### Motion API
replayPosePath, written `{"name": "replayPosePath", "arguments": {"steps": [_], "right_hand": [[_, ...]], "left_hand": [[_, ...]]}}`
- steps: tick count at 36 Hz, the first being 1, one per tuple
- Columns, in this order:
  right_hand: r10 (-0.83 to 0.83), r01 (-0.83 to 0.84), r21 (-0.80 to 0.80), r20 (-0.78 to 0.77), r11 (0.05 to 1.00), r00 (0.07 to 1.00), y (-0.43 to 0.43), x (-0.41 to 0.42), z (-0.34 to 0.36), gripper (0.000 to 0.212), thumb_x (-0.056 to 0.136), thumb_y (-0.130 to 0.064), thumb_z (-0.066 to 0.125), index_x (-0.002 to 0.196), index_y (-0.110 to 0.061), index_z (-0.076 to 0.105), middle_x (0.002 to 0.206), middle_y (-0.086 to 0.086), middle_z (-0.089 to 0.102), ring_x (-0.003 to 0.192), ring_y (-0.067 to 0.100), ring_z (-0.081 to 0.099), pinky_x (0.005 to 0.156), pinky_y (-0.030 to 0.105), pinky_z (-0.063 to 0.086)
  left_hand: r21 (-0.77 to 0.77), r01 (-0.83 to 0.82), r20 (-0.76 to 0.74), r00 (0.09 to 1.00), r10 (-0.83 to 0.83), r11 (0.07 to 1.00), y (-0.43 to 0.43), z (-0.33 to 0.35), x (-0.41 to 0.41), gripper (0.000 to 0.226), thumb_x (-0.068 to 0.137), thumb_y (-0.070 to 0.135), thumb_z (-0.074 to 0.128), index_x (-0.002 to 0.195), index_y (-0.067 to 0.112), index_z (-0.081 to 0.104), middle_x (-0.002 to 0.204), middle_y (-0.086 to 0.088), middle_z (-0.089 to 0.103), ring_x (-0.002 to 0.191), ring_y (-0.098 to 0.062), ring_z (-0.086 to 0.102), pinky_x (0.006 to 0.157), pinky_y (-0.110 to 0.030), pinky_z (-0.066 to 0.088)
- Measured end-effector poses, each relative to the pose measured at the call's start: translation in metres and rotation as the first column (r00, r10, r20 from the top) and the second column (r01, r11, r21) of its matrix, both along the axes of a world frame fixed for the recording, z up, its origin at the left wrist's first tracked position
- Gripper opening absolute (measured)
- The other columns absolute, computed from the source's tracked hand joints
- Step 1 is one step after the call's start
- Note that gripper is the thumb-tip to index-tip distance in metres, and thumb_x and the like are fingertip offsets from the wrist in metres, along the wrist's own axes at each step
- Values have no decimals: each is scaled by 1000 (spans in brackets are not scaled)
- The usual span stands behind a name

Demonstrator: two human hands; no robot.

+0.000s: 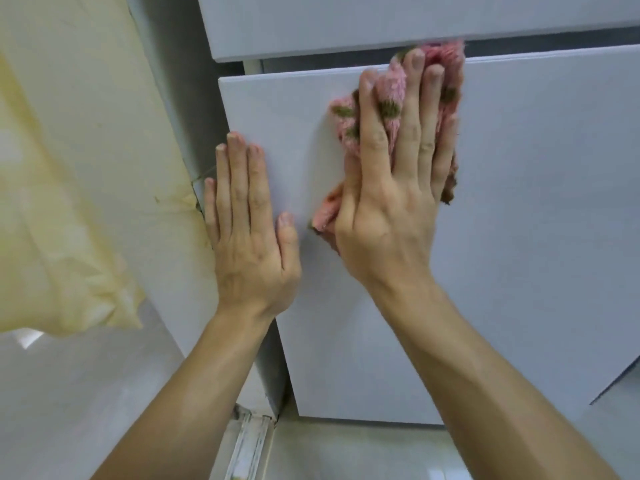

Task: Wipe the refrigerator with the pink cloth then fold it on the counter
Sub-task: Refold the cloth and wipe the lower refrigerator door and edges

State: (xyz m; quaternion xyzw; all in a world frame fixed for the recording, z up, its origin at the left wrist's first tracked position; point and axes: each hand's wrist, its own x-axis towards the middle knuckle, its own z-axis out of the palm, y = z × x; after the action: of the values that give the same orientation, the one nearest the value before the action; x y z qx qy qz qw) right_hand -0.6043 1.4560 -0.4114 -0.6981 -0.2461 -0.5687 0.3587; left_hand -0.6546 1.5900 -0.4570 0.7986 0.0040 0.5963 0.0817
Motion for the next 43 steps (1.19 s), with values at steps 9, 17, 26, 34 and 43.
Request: {"name": "replayPosePath", "arguments": {"steps": [9, 17, 26, 34, 43], "right_hand": [[124, -75, -358, 117, 931, 985, 7, -1, -61, 52, 107, -23, 40, 159, -17, 35, 167, 15, 24, 161, 29, 17, 131, 47, 12], [149, -89, -615, 47, 783, 988, -31, 3, -119, 51, 104, -18, 44, 155, -17, 50, 170, 5, 22, 162, 21, 17, 132, 41, 9], [66, -66, -8, -17, 998, 998, 15, -10, 21, 55, 111, -28, 26, 157, -3, 42, 166, 32, 27, 157, 47, 21, 131, 56, 8], [70, -51, -239, 73, 970, 995, 54, -20, -17, 56, 103, -16, 49, 159, -13, 44, 168, 18, 24, 160, 30, 17, 131, 48, 8], [161, -106, -669, 21, 736, 987, 17, -15, -106, 63, 102, -20, 44, 164, -16, 32, 173, 4, 21, 162, 20, 14, 133, 41, 6]], "left_hand": [[31, 14, 7, 1000, -14, 999, 11, -3, 4, 68, 98, 9, 39, 161, -6, 20, 169, -30, 21, 160, -36, 14, 132, -48, 2], [96, 1, -5, 1000, 0, 995, 25, -4, -1, 71, 98, 12, 39, 165, 2, 16, 172, -18, 20, 162, -20, 7, 131, -54, 7], [111, -24, -12, 1000, 25, 993, 39, 3, -14, 66, 98, 12, 43, 163, 10, 32, 172, -12, 21, 163, -23, 9, 131, -51, 6], [38, -41, -14, 999, 41, 998, 53, 4, -8, 68, 100, 9, 45, 164, 22, 27, 172, -20, 18, 161, -37, 11, 131, -52, 3], [19, -83, -16, 996, 83, 996, 68, -7, -9, 72, 97, 5, 47, 165, 10, 21, 173, -20, 14, 163, -29, 5, 132, -52, 5]]}}
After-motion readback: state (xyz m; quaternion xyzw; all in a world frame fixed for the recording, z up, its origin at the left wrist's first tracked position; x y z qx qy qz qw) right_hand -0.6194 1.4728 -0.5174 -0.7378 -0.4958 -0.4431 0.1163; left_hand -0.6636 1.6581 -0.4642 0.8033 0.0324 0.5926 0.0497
